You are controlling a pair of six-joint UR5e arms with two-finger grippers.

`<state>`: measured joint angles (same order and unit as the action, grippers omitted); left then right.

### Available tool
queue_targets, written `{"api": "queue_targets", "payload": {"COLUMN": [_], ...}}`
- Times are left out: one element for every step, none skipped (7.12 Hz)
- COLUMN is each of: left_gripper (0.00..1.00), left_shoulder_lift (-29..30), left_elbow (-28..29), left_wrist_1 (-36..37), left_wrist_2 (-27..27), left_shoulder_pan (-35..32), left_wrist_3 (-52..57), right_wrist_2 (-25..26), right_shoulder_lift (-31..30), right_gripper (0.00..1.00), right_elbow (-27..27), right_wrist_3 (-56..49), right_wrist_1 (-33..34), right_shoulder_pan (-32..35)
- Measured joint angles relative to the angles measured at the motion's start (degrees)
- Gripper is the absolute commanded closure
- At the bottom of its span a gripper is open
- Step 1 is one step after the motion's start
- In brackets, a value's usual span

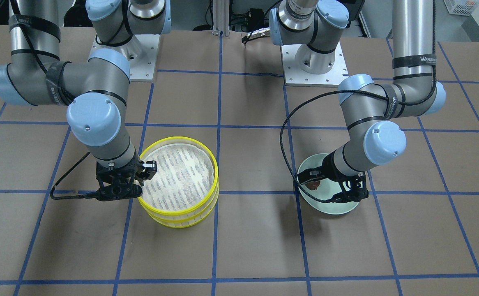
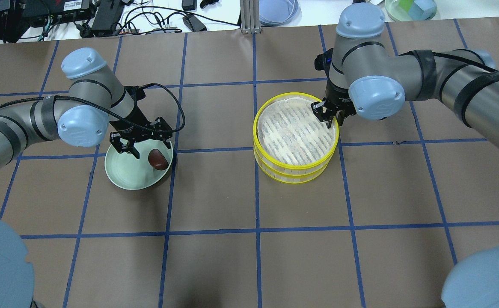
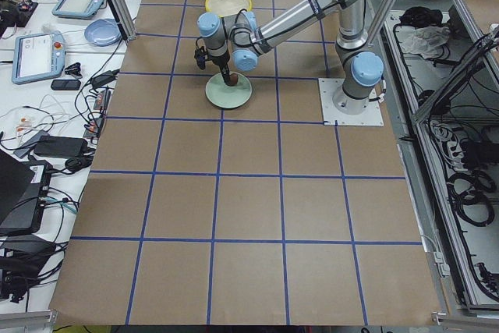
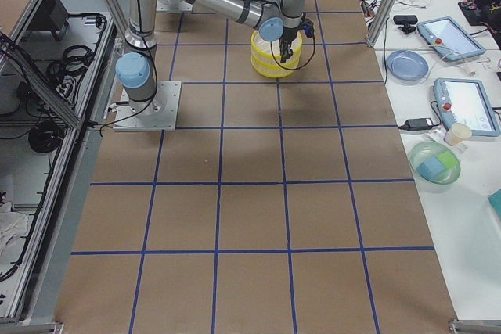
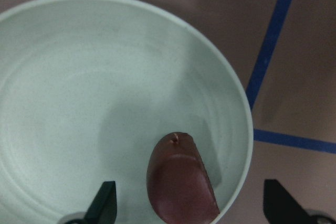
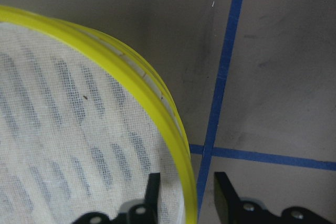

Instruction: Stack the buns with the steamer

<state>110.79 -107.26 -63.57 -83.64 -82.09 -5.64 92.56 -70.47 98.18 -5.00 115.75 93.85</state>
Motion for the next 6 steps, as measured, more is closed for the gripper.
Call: {"api": "queue_targets", "payload": {"left_gripper": [0.64, 1.0, 1.0, 1.0, 1.0, 1.0], "left_shoulder_lift": [0.33, 0.51, 0.54, 0.53, 0.43, -0.01], "left_elbow": [-0.91, -1.19, -0.99, -0.55, -0.21, 0.0], "left_wrist_1": [-0.04, 0.03, 0.18, 0.25, 0.33, 0.53], "left_wrist_2": [-0.23, -0.27, -0.29, -0.29, -0.29, -0.27], "left_shoulder_pan": [0.01, 0.0, 0.01, 0.01, 0.03, 0.04], "left_wrist_3": [-0.65, -0.87, -0.73, -0.52, -0.41, -0.19], "right_wrist_2": [0.06, 0.12, 0.13, 0.08, 0.0, -0.52], "right_shoulder_lift": [-0.81, -2.8, -6.18, -10.76, -14.94, -17.53], "right_gripper": [0.04, 0.02, 0.02, 0.02, 0.02, 0.02], "right_elbow": [-0.39, -1.17, -1.91, -3.15, -5.72, -9.28], "right_wrist_3": [0.05, 0.1, 0.14, 0.22, 0.37, 1.1], "right_wrist_1": [0.02, -0.53, -2.52, -6.74, -12.65, -18.36], "right_shoulder_pan": [-0.04, -0.12, -0.26, -0.47, -0.76, -1.01]}}
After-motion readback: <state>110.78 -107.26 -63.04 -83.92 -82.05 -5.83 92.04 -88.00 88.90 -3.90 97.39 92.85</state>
